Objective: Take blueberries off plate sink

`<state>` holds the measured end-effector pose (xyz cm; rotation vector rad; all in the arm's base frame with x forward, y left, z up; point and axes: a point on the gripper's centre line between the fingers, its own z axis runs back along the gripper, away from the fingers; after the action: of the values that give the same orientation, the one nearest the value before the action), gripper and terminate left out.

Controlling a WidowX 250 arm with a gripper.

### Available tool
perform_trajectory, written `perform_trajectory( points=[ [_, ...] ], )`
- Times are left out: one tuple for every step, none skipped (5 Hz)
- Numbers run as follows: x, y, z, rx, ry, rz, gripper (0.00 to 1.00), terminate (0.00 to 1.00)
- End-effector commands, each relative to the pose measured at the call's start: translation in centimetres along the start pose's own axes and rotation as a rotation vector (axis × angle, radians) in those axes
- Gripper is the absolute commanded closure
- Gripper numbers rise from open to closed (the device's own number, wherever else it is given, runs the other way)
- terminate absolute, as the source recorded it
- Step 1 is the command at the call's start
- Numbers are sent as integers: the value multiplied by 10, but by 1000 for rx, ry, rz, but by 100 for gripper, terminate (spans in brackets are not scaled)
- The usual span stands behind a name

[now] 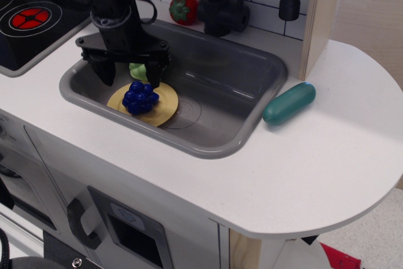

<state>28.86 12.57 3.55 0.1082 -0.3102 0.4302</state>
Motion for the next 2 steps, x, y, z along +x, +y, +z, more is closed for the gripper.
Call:
perform_trajectory(
  points=[
    [29, 6, -19, 68, -75, 33, 0, 0],
    [25, 4, -29, 66, -93, 27, 0, 0]
  ],
)
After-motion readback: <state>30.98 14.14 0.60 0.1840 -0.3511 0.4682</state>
